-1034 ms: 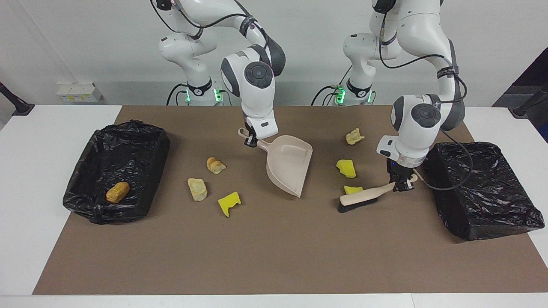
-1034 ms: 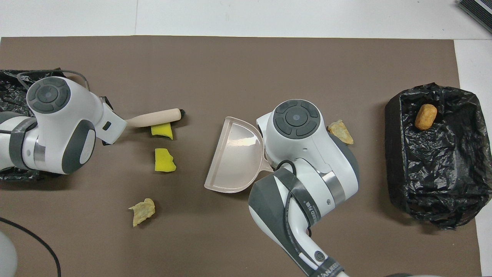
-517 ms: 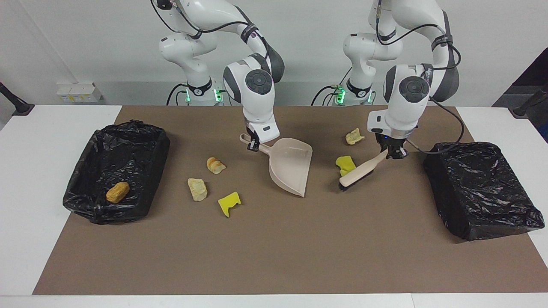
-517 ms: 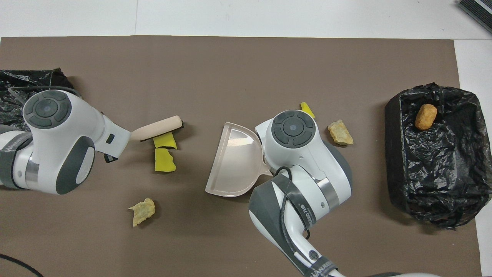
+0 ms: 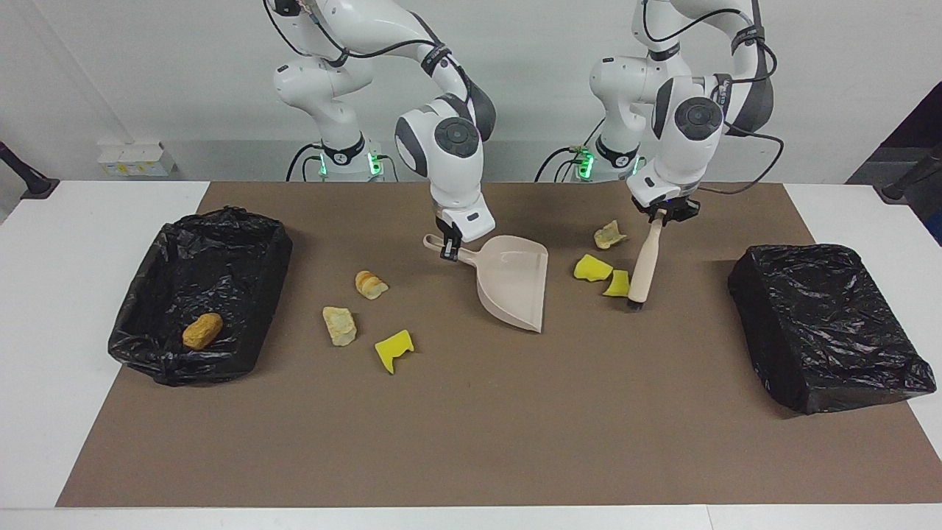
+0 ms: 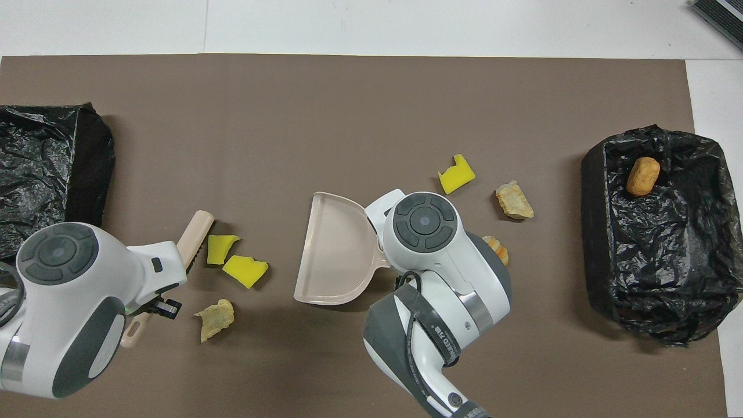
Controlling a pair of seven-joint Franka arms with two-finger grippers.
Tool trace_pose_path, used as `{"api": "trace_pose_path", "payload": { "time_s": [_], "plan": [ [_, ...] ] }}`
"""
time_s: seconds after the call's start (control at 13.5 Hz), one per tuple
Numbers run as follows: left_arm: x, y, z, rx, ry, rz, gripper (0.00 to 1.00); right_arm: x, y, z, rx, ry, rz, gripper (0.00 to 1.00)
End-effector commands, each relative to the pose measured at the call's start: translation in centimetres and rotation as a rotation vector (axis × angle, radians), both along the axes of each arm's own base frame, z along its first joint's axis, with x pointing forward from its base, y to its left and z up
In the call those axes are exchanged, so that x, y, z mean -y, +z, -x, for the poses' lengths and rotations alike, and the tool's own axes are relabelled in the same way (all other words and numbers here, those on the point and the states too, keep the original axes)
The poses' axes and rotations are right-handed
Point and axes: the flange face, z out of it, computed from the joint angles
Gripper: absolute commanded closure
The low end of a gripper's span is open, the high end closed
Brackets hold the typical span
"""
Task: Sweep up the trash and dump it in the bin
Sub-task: 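Sweep sponge pieces and bread toward the dustpan with the left gripper's brush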
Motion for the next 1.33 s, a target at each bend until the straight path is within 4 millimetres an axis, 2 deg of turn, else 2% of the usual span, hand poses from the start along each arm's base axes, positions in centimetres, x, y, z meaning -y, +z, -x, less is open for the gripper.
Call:
{"api": "trace_pose_path", "payload": {
  "time_s": [0.0, 0.07, 0.15, 0.22, 0.37, 0.52, 0.59, 0.81, 1.03, 1.26],
  "plan": [
    [0.8, 0.5, 1.3, 0.051, 0.300, -0.044, 1.00, 0.4, -0.4, 1.0, 0.001, 0.076, 0.010, 1.00],
    [1.9, 0.2, 2.2, 0.048, 0.365, -0.076, 1.00, 0.4, -0.4, 0.9, 0.002, 0.084, 0.010, 1.00],
    [2.1, 0.1, 3.3, 0.030, 0.410, -0.108, 1.00, 0.4, -0.4, 0.9, 0.001, 0.095, 0.009, 1.00],
    [1.9, -0.5, 4.5, 0.012, 0.447, -0.132, 1.00, 0.5, -0.6, 1.0, 0.000, 0.097, 0.009, 1.00],
    [2.0, -1.6, 6.9, -0.003, 0.643, -0.149, 1.00, 0.5, -1.0, 1.1, 0.005, 0.086, 0.008, 1.00],
    [3.2, -2.2, 8.3, 0.001, 0.815, -0.187, 1.00, 0.6, -1.1, 1.2, 0.002, 0.084, 0.008, 1.00],
    [4.5, -2.3, 8.6, 0.006, 0.887, -0.178, 1.00, 0.6, -1.1, 1.1, 0.002, 0.084, 0.008, 1.00],
    [7.3, -3.4, 7.2, 0.069, 1.024, -0.114, 1.00, 1.2, -1.3, 0.6, 0.004, 0.075, 0.006, 1.00],
    [8.4, -4.6, 5.7, 0.075, 1.013, -0.053, 1.00, 1.9, -1.4, 0.0, 0.013, 0.060, 0.000, 1.00],
    [10.0, -3.9, 2.3, 0.079, 0.924, 0.024, 1.00, 2.0, -1.5, 0.0, 0.005, 0.048, 0.005, 1.00]
  ]
}}
